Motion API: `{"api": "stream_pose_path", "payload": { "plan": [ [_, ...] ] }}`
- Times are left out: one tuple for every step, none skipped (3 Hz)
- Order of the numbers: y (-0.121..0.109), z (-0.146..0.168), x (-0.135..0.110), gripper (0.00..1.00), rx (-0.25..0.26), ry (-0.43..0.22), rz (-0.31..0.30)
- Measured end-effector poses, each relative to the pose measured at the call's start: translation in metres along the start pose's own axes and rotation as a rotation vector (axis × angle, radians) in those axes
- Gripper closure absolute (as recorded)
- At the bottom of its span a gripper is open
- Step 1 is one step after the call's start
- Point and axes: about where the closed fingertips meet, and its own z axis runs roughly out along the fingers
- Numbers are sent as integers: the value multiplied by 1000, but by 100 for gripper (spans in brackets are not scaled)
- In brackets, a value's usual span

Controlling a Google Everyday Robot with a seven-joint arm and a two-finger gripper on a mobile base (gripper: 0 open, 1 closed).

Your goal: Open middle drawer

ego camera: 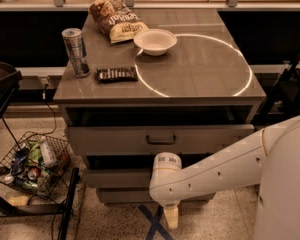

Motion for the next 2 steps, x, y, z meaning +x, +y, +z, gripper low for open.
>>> {"api": "stream_pose_path", "payload": {
  "plan": [
    [-1, 11, -6, 0, -32, -16, -18],
    [-3, 21, -10, 18, -59, -39, -32]
  ]
}}
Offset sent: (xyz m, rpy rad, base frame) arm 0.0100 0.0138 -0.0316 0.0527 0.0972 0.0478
